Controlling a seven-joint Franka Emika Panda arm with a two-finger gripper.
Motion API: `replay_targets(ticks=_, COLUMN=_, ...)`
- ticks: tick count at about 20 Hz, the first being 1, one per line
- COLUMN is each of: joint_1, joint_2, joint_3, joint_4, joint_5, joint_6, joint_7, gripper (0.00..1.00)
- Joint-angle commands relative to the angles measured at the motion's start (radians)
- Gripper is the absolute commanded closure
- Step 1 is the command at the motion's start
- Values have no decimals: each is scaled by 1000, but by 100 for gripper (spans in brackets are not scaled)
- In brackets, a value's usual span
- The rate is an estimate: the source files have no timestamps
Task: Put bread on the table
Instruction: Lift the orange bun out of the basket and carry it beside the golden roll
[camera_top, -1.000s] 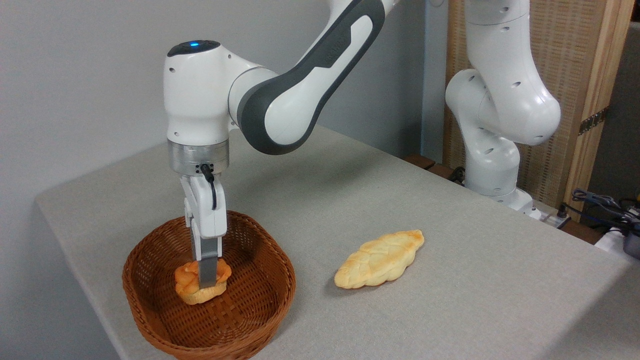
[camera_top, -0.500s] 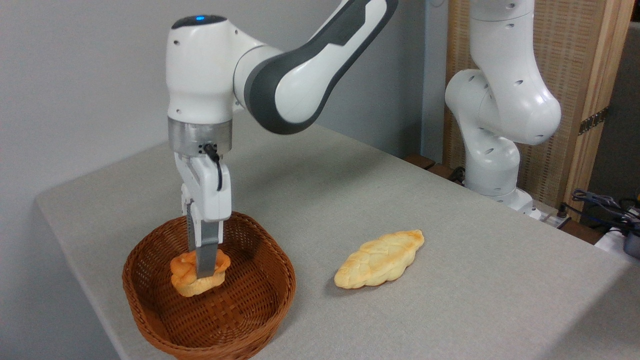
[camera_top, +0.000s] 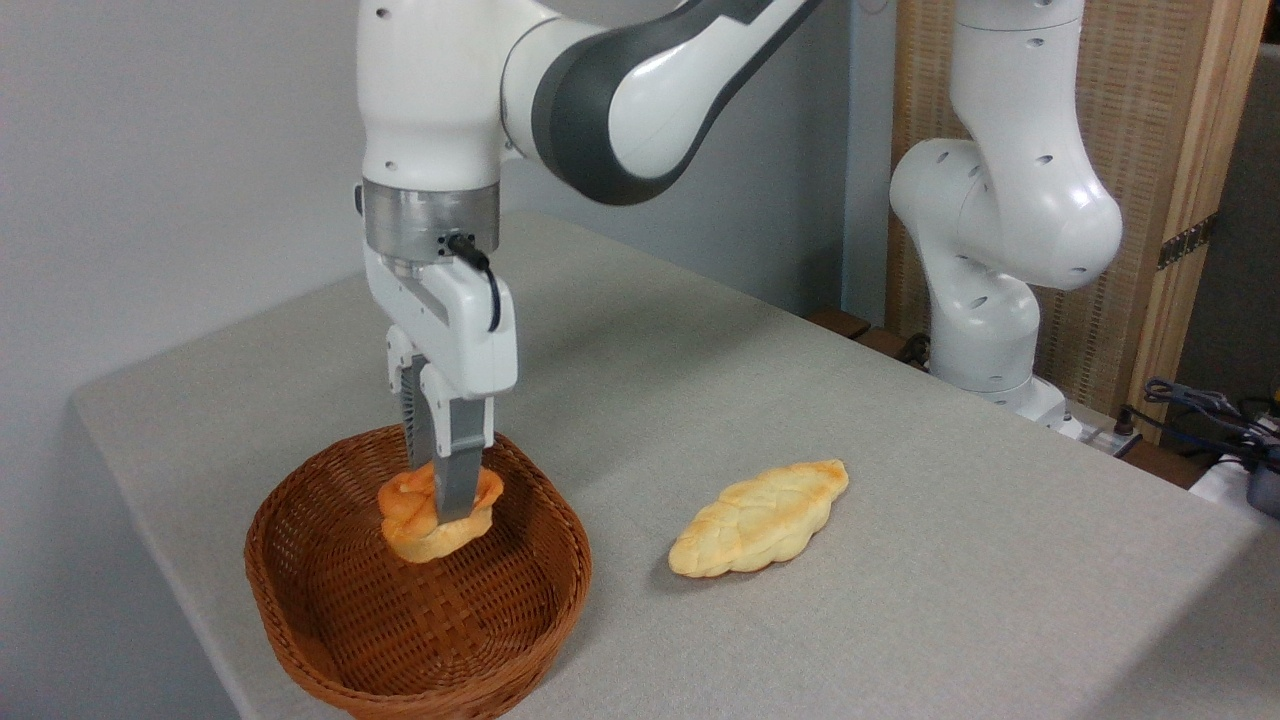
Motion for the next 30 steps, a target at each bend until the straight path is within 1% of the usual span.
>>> replay_targets(ticks=1, joint_1=-6, joint_2=-41, joint_3=23, joint_4=-5, joint_5=-22, joint_6=-82, joint_7=-12, gripper=55)
replay_targets(ticks=2, joint_1=-8, joint_2=-52, joint_3=25, joint_4=-5, joint_5=-33, joint_6=-107, joint_7=-12, gripper=53)
replay_targets(ticks=3, joint_1=-6, joint_2=-61, joint_3=27, joint_4=-6, joint_5=-45, joint_6=-136, joint_7=-12, gripper=49)
replay_targets(ticks=5, joint_1=-6, joint_2=-80, joint_3=40, joint_4=-11, joint_5=-60, joint_6=-199, joint_7=-11, gripper=49)
replay_targets(ticks=9, joint_1=-8, joint_2=-95, joint_3=45, joint_4=-15, joint_5=-62, joint_6=-312, joint_7=-11, gripper=46)
replay_targets(ticks=10, joint_1=-8, joint_2=-104, joint_3=45, joint_4=-23, joint_5=-62, joint_6=-337, joint_7=-11, gripper=44)
replay_targets(ticks=13, joint_1=-8, joint_2=-143, joint_3=46, joint_4=-75, joint_5=-62, joint_6=-377, joint_7=-3, gripper=39)
replay_targets(ticks=14, joint_1=-8, joint_2=-158, joint_3=46, joint_4=-98, joint_5=-60, joint_6=-386, joint_7=-2, gripper=33)
replay_targets(ticks=15, joint_1=-8, joint_2=-170, joint_3=46, joint_4=-123, joint_5=-60, joint_6=-388, joint_7=-2, gripper=18)
replay_targets(ticks=17, joint_1=-10, joint_2=-184, joint_3=46, joint_4=-150, joint_5=-60, joint_6=-388, joint_7=0, gripper=0)
replay_targets(ticks=21, joint_1=-17, joint_2=-181, joint_3=39, joint_4=-180, joint_5=-60, joint_6=-433, joint_7=69, gripper=0)
replay_targets(ticks=25, joint_1=-37, joint_2=-167, joint_3=36, joint_4=-184, joint_5=-60, joint_6=-438, joint_7=68, gripper=0)
replay_targets(ticks=29, joint_1=-71, joint_2=-135, joint_3=36, joint_4=-184, joint_5=-59, joint_6=-430, joint_7=67, gripper=0)
replay_targets(ticks=30, joint_1=-71, joint_2=-131, joint_3=36, joint_4=-184, joint_5=-59, joint_6=-429, joint_7=67, gripper=0)
